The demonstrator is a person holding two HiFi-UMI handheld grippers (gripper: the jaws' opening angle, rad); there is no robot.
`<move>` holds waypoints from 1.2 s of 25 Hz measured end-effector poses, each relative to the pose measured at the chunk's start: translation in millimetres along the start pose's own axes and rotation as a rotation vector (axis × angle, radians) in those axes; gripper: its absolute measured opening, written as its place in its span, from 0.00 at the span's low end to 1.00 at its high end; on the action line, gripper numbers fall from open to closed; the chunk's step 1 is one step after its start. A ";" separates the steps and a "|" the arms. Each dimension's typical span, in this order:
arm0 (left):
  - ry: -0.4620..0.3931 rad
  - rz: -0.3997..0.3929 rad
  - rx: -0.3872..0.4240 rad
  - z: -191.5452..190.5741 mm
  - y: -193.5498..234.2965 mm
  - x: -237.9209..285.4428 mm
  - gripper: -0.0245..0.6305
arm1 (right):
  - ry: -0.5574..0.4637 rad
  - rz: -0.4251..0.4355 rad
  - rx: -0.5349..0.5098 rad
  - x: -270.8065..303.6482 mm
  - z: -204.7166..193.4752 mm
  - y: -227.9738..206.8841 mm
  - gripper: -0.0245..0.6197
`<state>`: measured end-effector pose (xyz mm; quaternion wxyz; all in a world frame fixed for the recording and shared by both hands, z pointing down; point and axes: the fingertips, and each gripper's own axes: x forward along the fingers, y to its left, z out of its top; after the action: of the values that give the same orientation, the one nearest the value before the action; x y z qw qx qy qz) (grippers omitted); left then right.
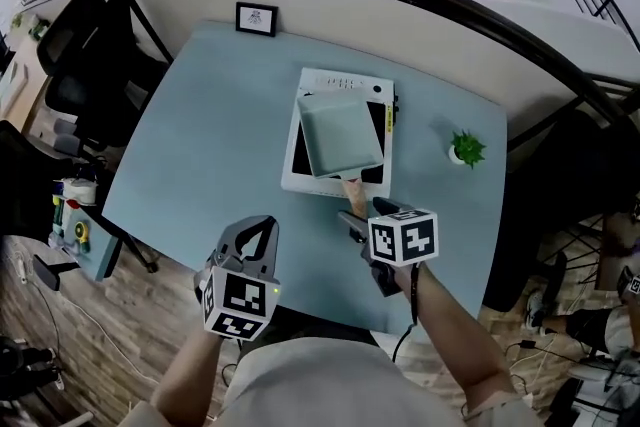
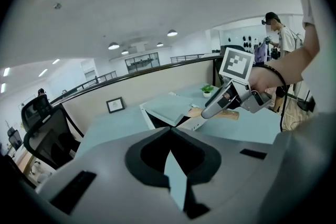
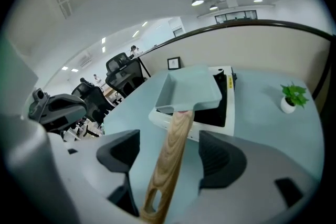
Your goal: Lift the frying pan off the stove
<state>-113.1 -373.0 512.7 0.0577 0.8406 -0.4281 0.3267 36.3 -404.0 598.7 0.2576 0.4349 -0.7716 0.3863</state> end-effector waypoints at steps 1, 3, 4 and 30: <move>0.007 -0.006 0.001 -2.8 1.4 3.3 0.04 | 0.018 -0.002 0.002 6.5 -0.9 -0.4 0.58; 0.020 -0.016 -0.002 -10.2 5.6 8.4 0.04 | 0.054 -0.009 0.007 18.8 -3.8 -1.2 0.58; 0.027 -0.022 -0.006 -14.2 7.5 10.7 0.04 | 0.069 -0.019 0.007 23.7 -4.8 -2.9 0.58; 0.098 -0.184 0.001 -60.5 35.6 43.9 0.04 | 0.188 -0.097 0.092 79.7 -24.7 -18.5 0.20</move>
<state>-151.9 -402.5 579.7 0.1080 0.8594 -0.3455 0.3612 14.9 -427.4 678.1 0.3270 0.4448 -0.7035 0.4475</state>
